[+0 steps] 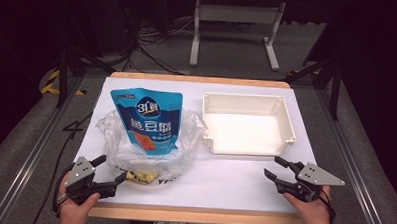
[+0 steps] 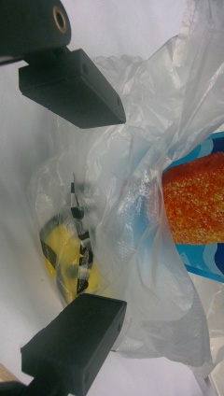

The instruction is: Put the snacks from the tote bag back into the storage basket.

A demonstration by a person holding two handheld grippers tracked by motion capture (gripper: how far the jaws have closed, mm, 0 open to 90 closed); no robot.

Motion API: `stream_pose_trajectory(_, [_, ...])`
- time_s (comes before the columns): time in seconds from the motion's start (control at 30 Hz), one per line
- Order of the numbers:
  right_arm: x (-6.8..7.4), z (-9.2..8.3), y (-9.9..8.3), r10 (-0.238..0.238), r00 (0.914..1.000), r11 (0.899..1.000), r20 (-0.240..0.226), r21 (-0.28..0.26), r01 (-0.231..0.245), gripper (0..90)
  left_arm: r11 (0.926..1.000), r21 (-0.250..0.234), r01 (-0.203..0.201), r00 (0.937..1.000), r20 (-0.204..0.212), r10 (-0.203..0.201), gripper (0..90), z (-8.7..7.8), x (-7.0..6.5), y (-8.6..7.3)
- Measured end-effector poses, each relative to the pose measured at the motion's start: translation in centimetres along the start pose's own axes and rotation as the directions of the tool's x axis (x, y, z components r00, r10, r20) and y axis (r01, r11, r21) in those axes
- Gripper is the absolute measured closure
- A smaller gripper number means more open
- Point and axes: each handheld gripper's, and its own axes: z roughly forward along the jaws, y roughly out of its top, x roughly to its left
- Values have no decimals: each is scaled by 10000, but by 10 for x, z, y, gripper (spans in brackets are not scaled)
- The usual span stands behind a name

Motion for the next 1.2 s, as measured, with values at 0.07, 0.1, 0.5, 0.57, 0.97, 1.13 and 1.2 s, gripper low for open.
stream_pose_trajectory(0.07, [1,0,2,26,10000,10000,-27,71,-26,416,10000,23,11,10000,-7,-11,112,0,0,0])
stream_pose_trajectory(0.1, [1,1,2,-8,10000,10000,-45,88,9,411,10000,18,12,10000,-17,-12,112,0,0,0])
stream_pose_trajectory(0.5, [-1,-2,10,-69,10000,9994,59,346,67,417,10000,0,25,9999,-110,-25,112,0,-1,0])
stream_pose_trajectory(0.57, [-1,-3,15,-89,9999,9989,103,460,84,426,10000,47,-30,9999,-112,30,112,1,-1,0])
stream_pose_trajectory(0.97, [1,-9,55,-464,9989,9958,-10,785,463,432,10000,61,14,9999,-155,-13,112,2,-1,0])
stream_pose_trajectory(1.13, [-1,-13,73,-534,9985,9957,-132,754,543,428,9999,110,22,9999,-123,-21,112,2,-1,0])
stream_pose_trajectory(1.2, [-1,-14,80,-534,9984,9956,-172,766,546,425,9999,102,23,9999,-110,-22,112,3,-1,0])
